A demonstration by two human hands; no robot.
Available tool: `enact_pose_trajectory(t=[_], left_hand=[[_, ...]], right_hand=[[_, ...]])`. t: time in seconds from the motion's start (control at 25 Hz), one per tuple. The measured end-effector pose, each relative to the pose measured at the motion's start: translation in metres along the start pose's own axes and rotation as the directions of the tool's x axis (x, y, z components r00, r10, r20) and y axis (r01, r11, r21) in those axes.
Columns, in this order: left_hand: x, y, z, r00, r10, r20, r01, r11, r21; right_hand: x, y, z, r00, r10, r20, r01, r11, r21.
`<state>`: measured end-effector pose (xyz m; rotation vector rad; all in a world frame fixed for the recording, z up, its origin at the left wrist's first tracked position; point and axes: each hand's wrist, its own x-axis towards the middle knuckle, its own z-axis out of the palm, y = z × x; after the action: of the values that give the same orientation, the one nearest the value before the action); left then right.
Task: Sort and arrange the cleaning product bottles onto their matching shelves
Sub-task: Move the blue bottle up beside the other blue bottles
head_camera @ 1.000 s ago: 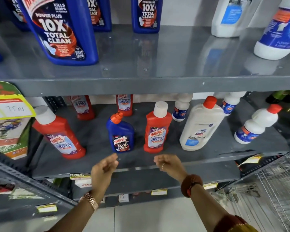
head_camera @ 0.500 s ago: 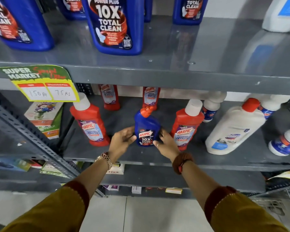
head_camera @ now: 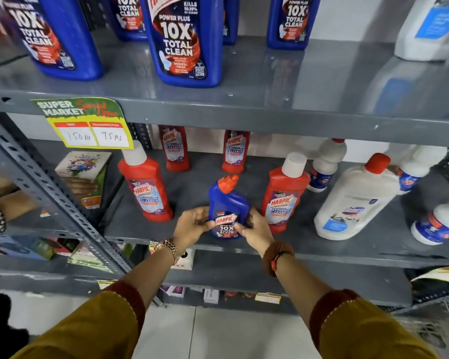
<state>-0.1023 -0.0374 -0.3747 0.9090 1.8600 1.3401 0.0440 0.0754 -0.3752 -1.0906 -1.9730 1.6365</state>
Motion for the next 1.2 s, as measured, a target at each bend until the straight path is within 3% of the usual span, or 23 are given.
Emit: enact_pose_trajectory(t=[0.28,0.44,0.64,1.0,1.2], left_hand=[[-0.073,0.030,0.025,0.998,0.048,-0.051,-0.047,0.999,0.022],[-0.116,0.092,0.035,0.972,0.207,-0.109,-0.210,0.978,-0.016],[-0.153,0.191,0.037,0.899,0.412,-0.151,-0.425,0.903,-0.068],[-0.131,0.325,0.018,0.750,0.631,-0.200,-0.645,0.764,-0.007],[-0.088,0.362,0.013,0.739,0.629,-0.241,-0.644,0.764,0.018]], right_hand=[[-0.082,-0.004,-0.026,0.994,-0.102,0.033,0.099,0.992,0.078],[-0.129,-0.046,-0.064,0.964,-0.266,0.025,0.261,0.958,0.115],[-0.166,-0.128,-0.112,0.876,-0.482,0.001,0.476,0.867,0.149],[-0.174,-0.256,-0.167,0.750,-0.656,-0.085,0.660,0.733,0.166],[-0.134,-0.291,-0.179,0.723,-0.666,-0.182,0.689,0.714,0.121]])
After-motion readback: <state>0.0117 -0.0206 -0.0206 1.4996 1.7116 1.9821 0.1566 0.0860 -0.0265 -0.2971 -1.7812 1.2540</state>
